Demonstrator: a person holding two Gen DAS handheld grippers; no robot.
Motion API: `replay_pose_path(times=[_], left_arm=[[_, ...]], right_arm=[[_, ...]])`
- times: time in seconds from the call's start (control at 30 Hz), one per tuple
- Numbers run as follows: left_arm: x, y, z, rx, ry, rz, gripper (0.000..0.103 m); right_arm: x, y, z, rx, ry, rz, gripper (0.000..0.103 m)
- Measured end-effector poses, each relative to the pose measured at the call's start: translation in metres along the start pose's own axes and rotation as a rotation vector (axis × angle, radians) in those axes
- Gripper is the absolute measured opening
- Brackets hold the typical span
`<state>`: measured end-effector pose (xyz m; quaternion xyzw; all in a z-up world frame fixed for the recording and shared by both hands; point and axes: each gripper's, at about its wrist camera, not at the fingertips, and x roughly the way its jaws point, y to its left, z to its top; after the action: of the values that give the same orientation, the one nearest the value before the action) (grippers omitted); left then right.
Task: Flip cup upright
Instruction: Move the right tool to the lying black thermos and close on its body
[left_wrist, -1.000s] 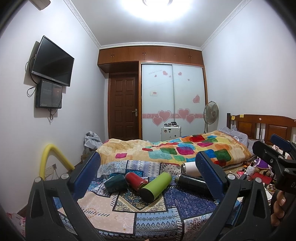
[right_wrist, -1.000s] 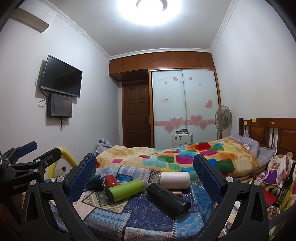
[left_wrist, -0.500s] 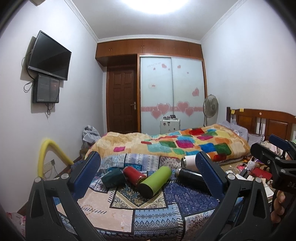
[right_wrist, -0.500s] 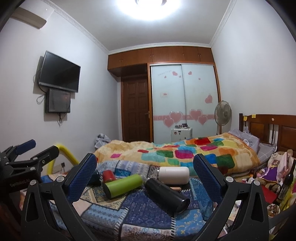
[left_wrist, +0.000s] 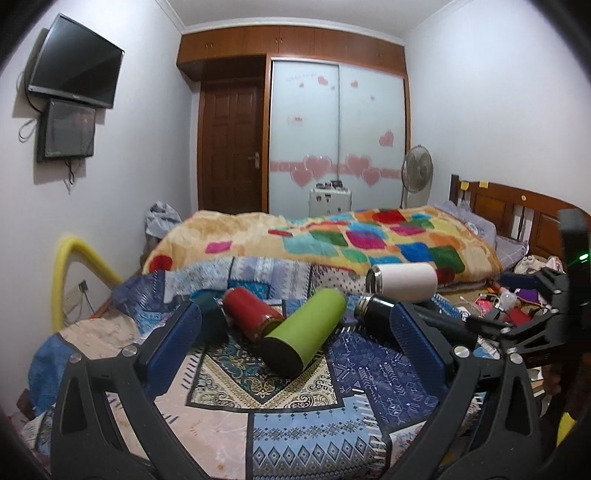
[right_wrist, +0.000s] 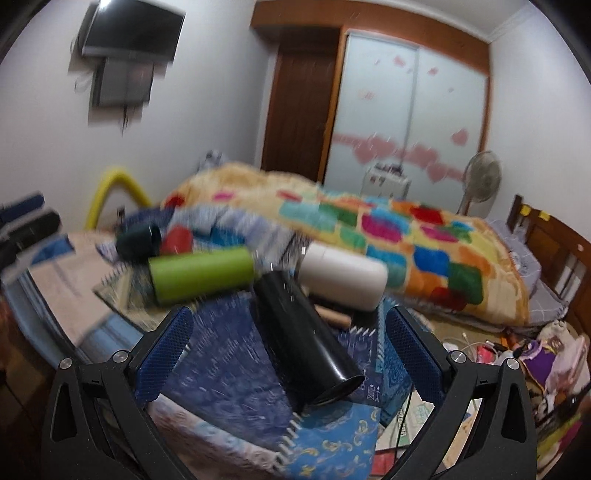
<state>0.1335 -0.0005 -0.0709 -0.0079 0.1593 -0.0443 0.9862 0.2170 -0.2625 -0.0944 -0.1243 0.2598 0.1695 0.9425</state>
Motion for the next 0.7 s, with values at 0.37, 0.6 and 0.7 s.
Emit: replay_pose_path(times=[0.37, 0.6, 0.7], left_arm=[[0.059, -0.011, -0.023, 0.030, 0.081, -0.016, 0.103], [0.075, -0.014, -0.031, 0.034, 0.098, -0.016, 0.103], [0.077, -0.016, -0.034, 0.041, 0.099, -0.012, 0.103]], right_arm=[[0.085, -0.029, 0.001, -0.057, 0.267, 0.123, 0.103], [0.119, -0.028, -0.001, -0.104, 0.454, 0.257, 0.096], [0.123, -0.026, -0.002, -0.113, 0.499, 0.290, 0.087]])
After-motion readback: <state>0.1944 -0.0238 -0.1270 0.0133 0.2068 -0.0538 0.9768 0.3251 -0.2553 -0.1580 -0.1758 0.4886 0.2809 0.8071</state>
